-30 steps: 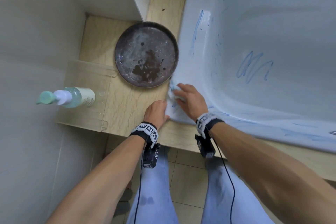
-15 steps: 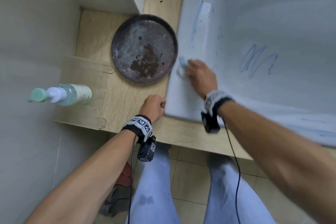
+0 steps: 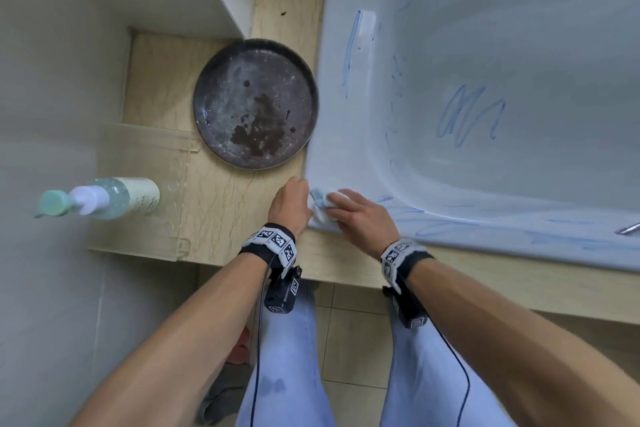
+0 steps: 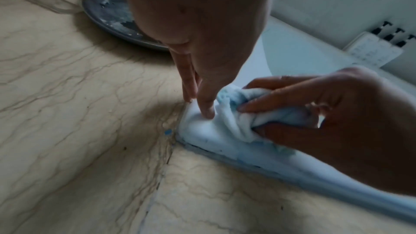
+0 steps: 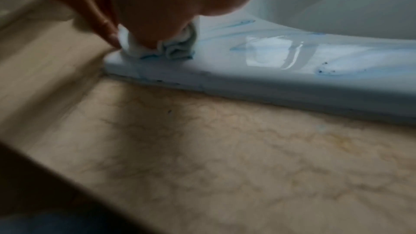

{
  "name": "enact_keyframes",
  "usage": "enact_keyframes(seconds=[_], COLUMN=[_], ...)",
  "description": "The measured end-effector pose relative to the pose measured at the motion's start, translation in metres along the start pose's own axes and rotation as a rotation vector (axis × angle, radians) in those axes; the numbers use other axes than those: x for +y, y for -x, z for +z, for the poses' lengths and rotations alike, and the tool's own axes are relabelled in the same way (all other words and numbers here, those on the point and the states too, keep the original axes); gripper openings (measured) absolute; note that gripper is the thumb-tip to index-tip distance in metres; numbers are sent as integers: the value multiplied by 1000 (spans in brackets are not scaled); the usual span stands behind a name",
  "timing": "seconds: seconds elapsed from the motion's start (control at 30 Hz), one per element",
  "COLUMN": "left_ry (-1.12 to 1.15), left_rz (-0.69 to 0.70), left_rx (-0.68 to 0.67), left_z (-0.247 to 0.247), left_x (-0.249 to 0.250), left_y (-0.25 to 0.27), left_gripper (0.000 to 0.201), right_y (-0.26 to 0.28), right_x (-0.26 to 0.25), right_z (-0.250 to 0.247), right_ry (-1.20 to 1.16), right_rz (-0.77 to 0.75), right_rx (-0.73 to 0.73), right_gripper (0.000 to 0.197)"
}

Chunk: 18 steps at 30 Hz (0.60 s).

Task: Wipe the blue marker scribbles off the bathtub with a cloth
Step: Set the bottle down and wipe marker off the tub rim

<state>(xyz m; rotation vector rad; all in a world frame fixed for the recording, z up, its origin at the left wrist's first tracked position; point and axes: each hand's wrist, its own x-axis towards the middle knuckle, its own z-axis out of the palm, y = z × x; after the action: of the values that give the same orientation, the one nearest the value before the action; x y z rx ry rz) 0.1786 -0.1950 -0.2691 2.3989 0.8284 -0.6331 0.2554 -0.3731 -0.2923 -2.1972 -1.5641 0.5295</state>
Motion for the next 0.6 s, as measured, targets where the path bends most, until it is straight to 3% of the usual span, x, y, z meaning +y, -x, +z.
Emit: enact_keyframes(seconds=[0.1,0.23,0.33,0.4,0.5,0.6], left_ry=[-33,-84,-88,-87,-64,-17], left_rz=[-10,-15,-13,-20,-38,-91], left_rx=[-10,-9,-11,-19,-19,8], left_z=[1,0,2,0,-2,2], left_x=[0,1,3,5,4,0], left_y=[0,-3,0,1,3,1], left_gripper=[29,27,25,26,24,16], right_y=[-20,-94,-122,-109,-51,-4], right_x=[26,66,70,56,17,-3], right_z=[-9,-40,-54,-46,-15,9], right_ry=[70,47,85,72,-4,-69], right_rz=[-133,217,307,315,203,-44], right_rx=[-13,280,235,207,84,-55], right_gripper=[27,30,13,20,34,29])
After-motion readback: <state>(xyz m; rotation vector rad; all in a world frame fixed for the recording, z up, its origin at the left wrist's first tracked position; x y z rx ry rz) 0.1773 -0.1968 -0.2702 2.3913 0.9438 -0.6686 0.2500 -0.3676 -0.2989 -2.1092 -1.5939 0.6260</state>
